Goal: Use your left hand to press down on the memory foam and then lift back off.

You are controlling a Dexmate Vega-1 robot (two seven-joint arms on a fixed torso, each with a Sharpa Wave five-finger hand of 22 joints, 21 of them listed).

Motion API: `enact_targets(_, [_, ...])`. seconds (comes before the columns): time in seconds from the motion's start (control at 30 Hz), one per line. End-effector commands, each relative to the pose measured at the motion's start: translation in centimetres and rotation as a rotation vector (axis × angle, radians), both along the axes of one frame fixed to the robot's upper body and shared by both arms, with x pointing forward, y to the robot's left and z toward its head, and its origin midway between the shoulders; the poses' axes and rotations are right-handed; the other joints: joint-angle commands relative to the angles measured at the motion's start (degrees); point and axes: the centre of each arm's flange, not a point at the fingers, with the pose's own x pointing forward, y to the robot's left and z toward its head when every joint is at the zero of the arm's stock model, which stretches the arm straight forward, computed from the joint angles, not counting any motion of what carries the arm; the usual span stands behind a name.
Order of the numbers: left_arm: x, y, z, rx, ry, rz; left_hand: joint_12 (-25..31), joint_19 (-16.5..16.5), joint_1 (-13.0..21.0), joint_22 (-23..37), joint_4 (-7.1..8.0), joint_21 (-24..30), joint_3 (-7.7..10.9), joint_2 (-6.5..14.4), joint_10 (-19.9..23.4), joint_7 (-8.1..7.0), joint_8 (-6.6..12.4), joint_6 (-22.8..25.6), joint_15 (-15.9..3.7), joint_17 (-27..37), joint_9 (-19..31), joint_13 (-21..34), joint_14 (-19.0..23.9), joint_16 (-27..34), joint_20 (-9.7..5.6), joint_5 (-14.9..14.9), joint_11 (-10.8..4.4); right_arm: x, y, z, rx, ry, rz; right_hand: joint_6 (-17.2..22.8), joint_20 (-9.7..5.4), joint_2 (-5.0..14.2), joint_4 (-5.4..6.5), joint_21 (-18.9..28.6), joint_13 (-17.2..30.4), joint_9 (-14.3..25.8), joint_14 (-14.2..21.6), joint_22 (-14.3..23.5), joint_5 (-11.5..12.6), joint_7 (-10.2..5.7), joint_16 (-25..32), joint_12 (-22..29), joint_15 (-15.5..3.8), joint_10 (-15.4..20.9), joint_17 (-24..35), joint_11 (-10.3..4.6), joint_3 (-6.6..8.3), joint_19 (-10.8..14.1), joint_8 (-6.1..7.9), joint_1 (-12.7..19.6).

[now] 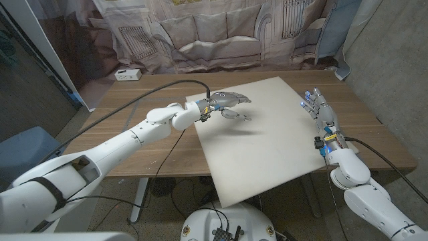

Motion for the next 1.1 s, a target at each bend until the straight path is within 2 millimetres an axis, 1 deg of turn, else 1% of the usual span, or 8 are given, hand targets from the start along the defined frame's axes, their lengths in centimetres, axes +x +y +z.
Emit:
enact_targets(0.03, [1.0,-0.4,-1.1,0.028,0.062,0.02,0.09,-0.26,0.06,0.17,-0.42,-0.15,0.1,0.46,0.02,-0.01,0.29,0.15,0.11,0.18,0.06,0.22,0.21,0.24,-0.43,-0.27,0.34,-0.2,0.0,0.1,-0.006,0.003,-0.009,0.18,-0.01,0.35,-0.28,-0.03,0.15,0.09,0.52,0.14,-0.21,-0.17,-0.03,0.09,0.12,0.56,0.01,-0.18,-0.03,0.5,-0.09,0.35])
enact_targets(0.07, [1.1,-0.4,-1.1,0.031,0.062,0.02,0.11,-0.29,0.06,0.17,-0.44,-0.15,0.11,0.49,0.03,0.01,0.31,0.16,0.16,0.18,0.07,0.22,0.22,0.26,-0.75,-0.27,0.44,-0.1,0.0,0.1,-0.005,0.002,-0.009,0.18,0.0,0.36,-0.28,-0.02,0.15,0.09,0.52,0.14,-0.22,-0.19,-0.03,0.08,0.13,0.56,0.01,-0.2,-0.03,0.51,-0.09,0.36])
enact_targets(0.17, [1.3,-0.6,-1.4,0.041,0.061,0.026,0.19,-0.31,0.07,0.16,-0.46,-0.13,0.12,0.54,0.16,0.11,0.39,0.3,0.19,0.17,0.07,0.23,0.26,0.29,-0.93,-0.28,0.46,0.0,0.0,0.0,0.002,0.011,-0.009,0.19,0.01,0.38,-0.3,-0.04,0.15,0.09,0.54,0.14,-0.23,-0.21,-0.03,0.06,0.16,0.55,0.01,-0.16,-0.03,0.51,-0.1,0.38])
enact_targets(0.23, [1.5,-0.6,-1.5,0.044,0.063,0.033,0.21,-0.38,0.08,0.15,-0.48,-0.14,0.13,0.58,0.16,0.18,0.42,0.34,0.17,0.17,0.07,0.23,0.28,0.32,-0.87,-0.28,0.32,0.1,-0.1,-0.1,-0.004,0.011,-0.01,0.18,0.03,0.38,-0.3,-0.06,0.15,0.09,0.54,0.14,-0.24,-0.25,-0.03,0.07,0.11,0.58,0.01,-0.18,-0.03,0.47,-0.11,0.39])
enact_targets(0.5, [2.1,-1.1,-2.1,0.065,0.081,0.045,0.15,-0.63,0.14,0.14,-0.53,-0.17,0.23,0.82,-0.2,0.1,0.41,0.2,0.71,0.17,0.07,0.24,-0.02,0.24,-0.73,-0.28,0.64,0.2,-0.2,-0.2,0.003,0.018,-0.014,0.23,0.11,0.43,-0.32,-0.09,0.15,0.09,0.5,0.14,-0.28,-0.18,-0.07,0.04,0.14,0.59,0.01,-0.18,-0.03,0.46,-0.13,0.42])
enact_targets(0.8, [2.8,-1.2,-3.1,0.09,0.09,0.057,0.14,-0.53,0.2,0.13,-0.57,-0.09,0.32,1.02,-0.38,0.03,0.38,0.04,0.71,0.18,0.07,0.25,-0.04,0.28,-0.68,-0.28,0.68,0.0,-0.3,-0.7,0.008,0.033,-0.033,0.12,0.08,0.48,-0.34,-0.07,0.16,0.09,0.52,0.14,-0.33,-0.28,-0.08,0.01,0.18,0.63,0.01,-0.17,-0.04,0.57,-0.2,0.44])
enact_targets(1.0, [3.4,-1.1,-3.6,0.088,0.094,0.062,0.13,-0.72,0.23,0.12,-0.61,-0.13,0.38,1.15,-0.52,-0.11,0.38,-0.04,0.64,0.18,0.07,0.26,-0.12,0.28,-0.36,-0.28,0.61,0.0,-0.3,-0.7,0.003,0.035,-0.037,0.13,0.1,0.51,-0.37,-0.09,0.16,0.09,0.56,0.14,-0.36,-0.4,-0.08,0.02,0.27,0.71,0.01,-0.2,-0.03,0.58,-0.22,0.48])
enact_targets(1.1, [3.6,-1.1,-3.9,0.091,0.067,0.064,0.13,-0.8,0.26,0.12,-0.63,-0.13,0.41,1.23,-0.61,-0.21,0.36,-0.14,0.53,0.18,0.07,0.26,-0.29,0.24,-0.47,-0.28,0.5,-0.1,-0.2,-0.7,0.005,0.036,-0.038,0.14,0.12,0.53,-0.38,-0.09,0.17,0.1,0.56,0.14,-0.37,-0.48,-0.08,0.02,0.23,0.74,0.02,-0.26,-0.04,0.59,-0.22,0.49])
